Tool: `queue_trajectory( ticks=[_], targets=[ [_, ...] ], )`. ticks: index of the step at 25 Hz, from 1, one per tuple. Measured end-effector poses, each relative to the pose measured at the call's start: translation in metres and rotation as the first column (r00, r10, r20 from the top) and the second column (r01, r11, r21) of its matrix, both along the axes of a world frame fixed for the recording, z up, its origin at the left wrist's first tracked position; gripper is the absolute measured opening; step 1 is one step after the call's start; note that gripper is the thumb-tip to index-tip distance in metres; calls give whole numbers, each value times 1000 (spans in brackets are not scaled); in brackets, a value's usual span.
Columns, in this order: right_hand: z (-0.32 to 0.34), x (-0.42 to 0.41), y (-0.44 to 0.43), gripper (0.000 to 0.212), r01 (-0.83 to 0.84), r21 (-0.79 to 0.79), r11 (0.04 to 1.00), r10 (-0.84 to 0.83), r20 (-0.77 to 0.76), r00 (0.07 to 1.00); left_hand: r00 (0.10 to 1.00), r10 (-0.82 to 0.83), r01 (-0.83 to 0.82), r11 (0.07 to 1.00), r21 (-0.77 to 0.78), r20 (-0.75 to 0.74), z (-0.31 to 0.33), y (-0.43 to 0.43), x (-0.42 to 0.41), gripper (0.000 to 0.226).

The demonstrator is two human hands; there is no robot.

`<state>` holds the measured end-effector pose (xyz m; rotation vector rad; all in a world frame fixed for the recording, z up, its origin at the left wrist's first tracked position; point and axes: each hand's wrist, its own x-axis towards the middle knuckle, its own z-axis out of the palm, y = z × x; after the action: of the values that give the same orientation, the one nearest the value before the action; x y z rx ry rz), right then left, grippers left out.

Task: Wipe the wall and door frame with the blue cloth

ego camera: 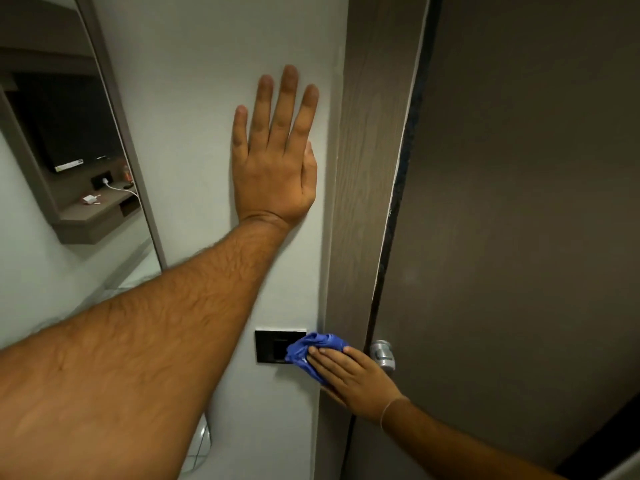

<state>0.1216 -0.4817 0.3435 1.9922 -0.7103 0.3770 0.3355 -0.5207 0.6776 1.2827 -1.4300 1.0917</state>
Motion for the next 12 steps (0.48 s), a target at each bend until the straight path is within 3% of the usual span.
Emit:
queue_trajectory(
  ticks=[6,9,12],
  targets=[
    [8,0,0,88,-42,-3,999,42,75,996,1000,-23,23,1000,3,12,0,1,0,70],
    [73,14,-2,95,-14,33,999,3,317,948,999,-34,34,999,-4,23,0,0,2,71],
    [183,37,-7,90,14,43,999,-36,569,821,999,-36,36,999,-18,7,0,2,3,69]
  ],
)
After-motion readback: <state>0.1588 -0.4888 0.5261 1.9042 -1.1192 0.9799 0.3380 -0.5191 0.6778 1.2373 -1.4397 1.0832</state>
